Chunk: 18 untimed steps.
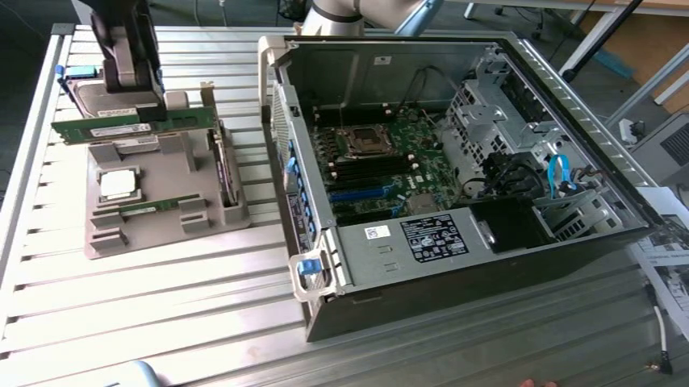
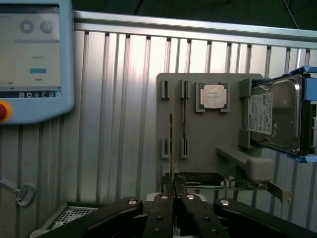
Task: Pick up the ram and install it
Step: 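Pick up the ram and move it above insertion slot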
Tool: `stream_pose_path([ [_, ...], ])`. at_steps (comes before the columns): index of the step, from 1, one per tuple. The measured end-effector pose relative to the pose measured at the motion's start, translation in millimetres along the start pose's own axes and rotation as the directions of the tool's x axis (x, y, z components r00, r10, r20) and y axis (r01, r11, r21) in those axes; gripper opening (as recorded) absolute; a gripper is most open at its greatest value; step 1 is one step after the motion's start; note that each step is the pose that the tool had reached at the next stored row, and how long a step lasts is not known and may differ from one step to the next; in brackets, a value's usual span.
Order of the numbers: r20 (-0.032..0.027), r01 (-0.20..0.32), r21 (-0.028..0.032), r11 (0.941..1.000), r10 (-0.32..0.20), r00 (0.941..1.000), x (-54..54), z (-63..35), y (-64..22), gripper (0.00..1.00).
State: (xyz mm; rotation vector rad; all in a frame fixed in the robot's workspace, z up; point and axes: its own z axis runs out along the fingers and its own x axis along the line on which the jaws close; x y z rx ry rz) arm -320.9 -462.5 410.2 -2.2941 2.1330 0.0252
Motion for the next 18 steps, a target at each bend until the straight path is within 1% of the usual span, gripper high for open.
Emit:
stream_pose_path([
  [12,0.0,0.0,0.0001,1.0,0.0,1.0,3.6,-0.1,-22.4,0.12],
  [18,0.0,0.0,0.0001,1.0,0.0,1.0,5.7,-0.2,-35.8,0.12],
])
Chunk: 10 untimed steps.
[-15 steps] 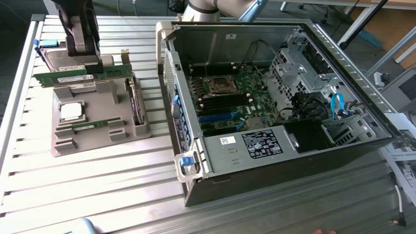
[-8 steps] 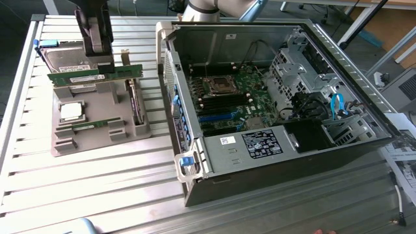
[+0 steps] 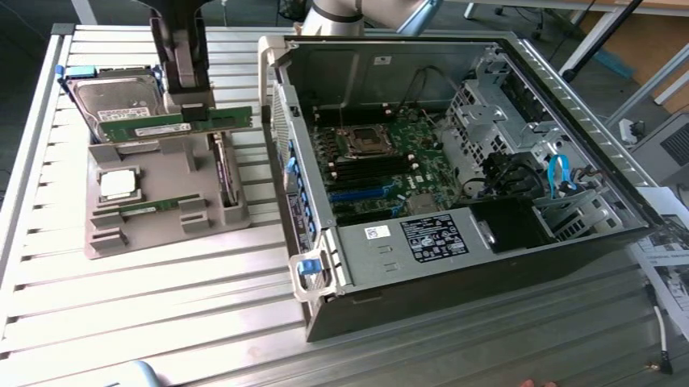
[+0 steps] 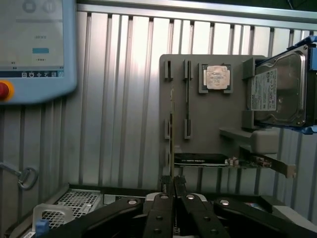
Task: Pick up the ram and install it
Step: 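Pick up the ram and move it above insertion slot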
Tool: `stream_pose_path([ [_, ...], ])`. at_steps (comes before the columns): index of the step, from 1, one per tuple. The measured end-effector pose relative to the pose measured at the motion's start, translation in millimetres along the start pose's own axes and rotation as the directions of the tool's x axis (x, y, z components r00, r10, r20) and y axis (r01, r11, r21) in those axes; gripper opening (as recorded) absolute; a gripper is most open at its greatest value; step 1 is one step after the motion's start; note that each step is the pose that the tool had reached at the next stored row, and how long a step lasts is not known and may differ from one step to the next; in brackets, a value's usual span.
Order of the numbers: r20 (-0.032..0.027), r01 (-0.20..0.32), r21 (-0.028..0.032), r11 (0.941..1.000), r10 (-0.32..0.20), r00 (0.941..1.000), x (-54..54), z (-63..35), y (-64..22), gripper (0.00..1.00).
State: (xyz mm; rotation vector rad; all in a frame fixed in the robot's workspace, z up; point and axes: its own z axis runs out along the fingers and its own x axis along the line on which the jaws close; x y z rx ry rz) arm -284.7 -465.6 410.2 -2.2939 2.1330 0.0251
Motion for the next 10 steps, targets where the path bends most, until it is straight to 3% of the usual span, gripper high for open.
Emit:
stream_pose_path([
  [10,0.0,0.0,0.0,1.0,0.0,1.0,3.5,-0.2,-21.9,0.12],
])
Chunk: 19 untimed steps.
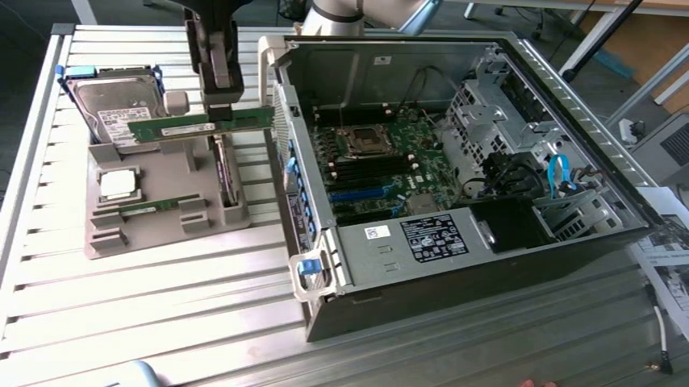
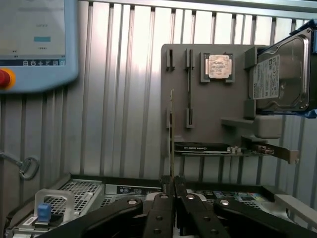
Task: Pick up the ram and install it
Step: 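Pick up the ram and move it above insertion slot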
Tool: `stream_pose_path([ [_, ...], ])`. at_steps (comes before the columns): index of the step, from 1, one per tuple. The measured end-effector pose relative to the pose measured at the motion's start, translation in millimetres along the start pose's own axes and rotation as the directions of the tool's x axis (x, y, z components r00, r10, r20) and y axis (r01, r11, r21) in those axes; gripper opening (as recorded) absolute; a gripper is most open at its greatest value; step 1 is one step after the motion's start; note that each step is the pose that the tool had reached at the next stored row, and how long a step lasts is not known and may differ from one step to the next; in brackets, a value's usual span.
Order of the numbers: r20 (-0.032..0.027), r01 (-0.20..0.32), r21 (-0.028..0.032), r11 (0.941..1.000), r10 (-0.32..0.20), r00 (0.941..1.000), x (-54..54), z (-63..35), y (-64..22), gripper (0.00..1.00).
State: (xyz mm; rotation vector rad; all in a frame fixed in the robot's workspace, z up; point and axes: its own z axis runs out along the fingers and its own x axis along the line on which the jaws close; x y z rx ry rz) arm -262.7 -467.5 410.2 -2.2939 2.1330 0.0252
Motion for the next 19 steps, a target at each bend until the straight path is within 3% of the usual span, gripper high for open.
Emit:
stream_pose_path([
  [12,-0.0001,0.0,-0.0001,1.0,0.0,1.0,4.2,-0.2,-26.5,0.12],
  [19,0.0,0.0,-0.0002,1.0,0.0,1.0,8.2,-0.3,-48.3,0.12],
])
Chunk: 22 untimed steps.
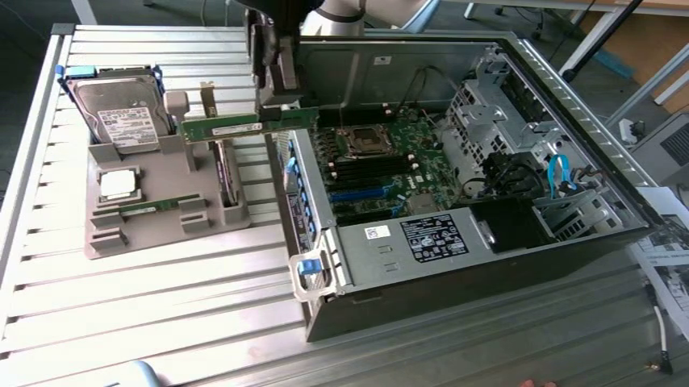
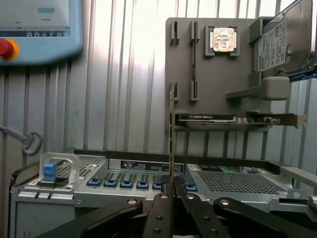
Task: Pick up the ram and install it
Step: 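Pick up the ram and move it above insertion slot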
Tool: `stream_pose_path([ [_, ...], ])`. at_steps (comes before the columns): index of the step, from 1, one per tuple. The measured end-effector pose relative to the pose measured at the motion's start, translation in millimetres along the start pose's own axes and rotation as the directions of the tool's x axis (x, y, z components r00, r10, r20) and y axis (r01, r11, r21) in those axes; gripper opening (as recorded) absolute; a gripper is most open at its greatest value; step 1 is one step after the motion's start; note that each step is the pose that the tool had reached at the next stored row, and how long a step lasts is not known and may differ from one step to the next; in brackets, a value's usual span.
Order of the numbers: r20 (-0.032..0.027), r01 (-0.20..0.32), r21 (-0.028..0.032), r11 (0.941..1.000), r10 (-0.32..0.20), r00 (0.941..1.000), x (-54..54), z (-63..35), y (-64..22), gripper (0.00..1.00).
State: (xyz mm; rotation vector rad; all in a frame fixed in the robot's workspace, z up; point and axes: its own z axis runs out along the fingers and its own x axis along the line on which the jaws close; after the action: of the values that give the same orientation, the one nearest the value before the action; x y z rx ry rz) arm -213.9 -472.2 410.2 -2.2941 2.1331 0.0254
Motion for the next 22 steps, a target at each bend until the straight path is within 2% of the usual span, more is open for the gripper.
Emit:
stream_pose_path([
  [22,0.0,0.0,-0.0011,1.0,0.0,1.0,10.2,-0.5,-53.6,0.12],
])
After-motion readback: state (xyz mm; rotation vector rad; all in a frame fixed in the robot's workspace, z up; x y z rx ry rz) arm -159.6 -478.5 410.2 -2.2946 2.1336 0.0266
